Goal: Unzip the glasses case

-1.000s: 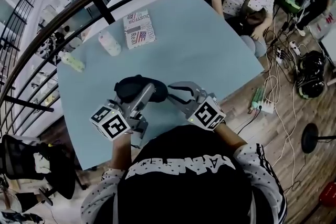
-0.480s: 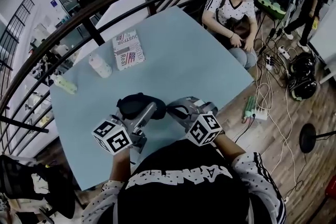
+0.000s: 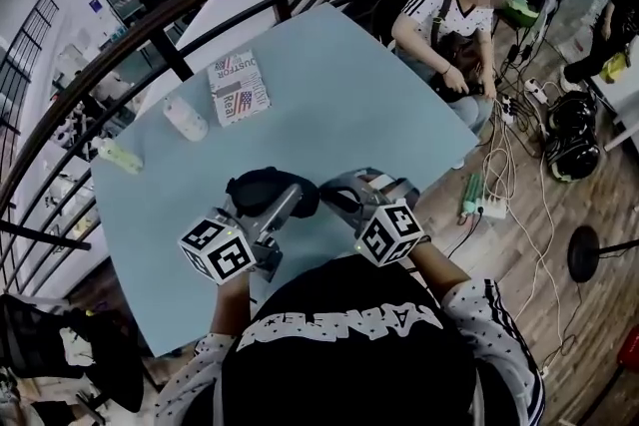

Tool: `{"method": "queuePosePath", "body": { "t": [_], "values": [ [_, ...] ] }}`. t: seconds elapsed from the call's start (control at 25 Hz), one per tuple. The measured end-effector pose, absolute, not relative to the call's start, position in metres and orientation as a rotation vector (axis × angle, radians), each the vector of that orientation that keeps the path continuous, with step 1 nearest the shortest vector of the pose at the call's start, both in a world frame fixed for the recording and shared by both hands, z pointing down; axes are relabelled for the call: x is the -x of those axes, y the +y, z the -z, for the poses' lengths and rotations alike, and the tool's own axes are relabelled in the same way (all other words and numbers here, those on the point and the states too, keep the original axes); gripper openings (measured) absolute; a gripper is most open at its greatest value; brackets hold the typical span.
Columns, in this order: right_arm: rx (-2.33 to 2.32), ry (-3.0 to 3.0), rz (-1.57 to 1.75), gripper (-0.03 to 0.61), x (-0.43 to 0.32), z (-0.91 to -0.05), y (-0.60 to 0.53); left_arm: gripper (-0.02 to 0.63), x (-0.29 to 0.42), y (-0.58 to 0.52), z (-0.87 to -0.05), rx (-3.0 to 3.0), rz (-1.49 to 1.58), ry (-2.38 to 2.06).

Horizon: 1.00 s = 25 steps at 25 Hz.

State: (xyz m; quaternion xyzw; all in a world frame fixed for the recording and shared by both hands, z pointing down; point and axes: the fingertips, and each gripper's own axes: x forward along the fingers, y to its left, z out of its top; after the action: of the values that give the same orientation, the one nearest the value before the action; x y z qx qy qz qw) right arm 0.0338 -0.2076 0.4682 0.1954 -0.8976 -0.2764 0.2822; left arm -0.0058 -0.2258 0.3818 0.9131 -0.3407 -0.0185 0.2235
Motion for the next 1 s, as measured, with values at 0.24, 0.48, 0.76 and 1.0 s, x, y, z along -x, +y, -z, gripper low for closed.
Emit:
{"method": "queuePosePath", "body": {
  "t": [0.24,0.48,0.76,1.0],
  "values": [
    [-0.532,-2.377,0.763,0.005,-0.033,-0.465,-0.209,0.000,0.006,-0.223,-0.385,-2.524,0.043,-0.908],
    [-0.546,-2.398,0.761,0.005,-0.031,-0.458,-0.214,0.000,0.004,-0.222,-0.387,-2.518,0.030,-0.881],
    [-0.531,-2.366,0.817,0.005,-0.023,-0.457,-0.223,0.000,0.004,-0.225,-0.393,-2.537,-0.035,-0.874],
    [-0.523,-2.374,0.825,0.005,-0.018,-0.452,-0.227,0.000,0.008,-0.226,-0.391,-2.543,-0.037,-0.880]
  ]
}}
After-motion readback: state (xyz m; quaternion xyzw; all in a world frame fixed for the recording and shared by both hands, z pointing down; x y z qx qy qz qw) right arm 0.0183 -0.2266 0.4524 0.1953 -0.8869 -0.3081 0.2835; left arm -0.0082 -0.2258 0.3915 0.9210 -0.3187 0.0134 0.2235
